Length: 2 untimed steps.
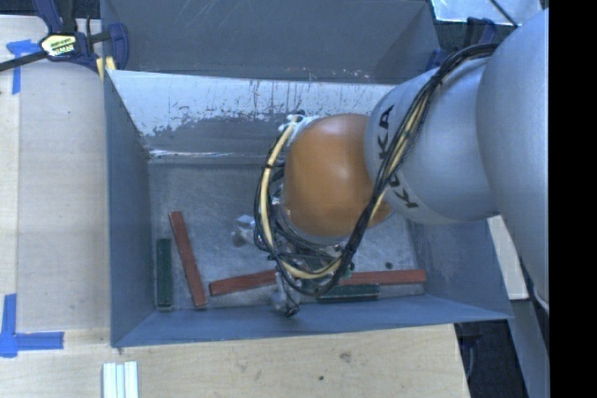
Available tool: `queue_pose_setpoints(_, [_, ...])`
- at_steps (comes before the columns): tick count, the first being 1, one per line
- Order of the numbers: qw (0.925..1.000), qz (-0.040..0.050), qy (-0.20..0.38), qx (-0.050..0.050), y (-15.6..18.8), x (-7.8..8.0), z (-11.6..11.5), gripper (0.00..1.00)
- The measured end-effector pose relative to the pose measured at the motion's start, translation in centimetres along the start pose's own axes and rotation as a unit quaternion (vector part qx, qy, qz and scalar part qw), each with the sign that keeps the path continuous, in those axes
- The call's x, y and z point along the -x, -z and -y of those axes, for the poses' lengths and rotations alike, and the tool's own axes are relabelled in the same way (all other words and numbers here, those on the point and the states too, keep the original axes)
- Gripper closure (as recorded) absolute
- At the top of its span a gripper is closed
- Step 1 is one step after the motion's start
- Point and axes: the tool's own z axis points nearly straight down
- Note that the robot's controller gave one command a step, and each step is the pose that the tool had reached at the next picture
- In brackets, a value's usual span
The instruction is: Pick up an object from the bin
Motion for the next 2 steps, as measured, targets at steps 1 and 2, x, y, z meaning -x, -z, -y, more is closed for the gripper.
queue_pose_setpoints(1, [1.0000, 0.0003, -0.001, 0.001, -2.95, 3.34, -2.99, 0.00])
queue_pose_setpoints(2, [1.0000, 0.0010, -0.003, 0.000, -2.77, 3.31, -2.83, 1.00])
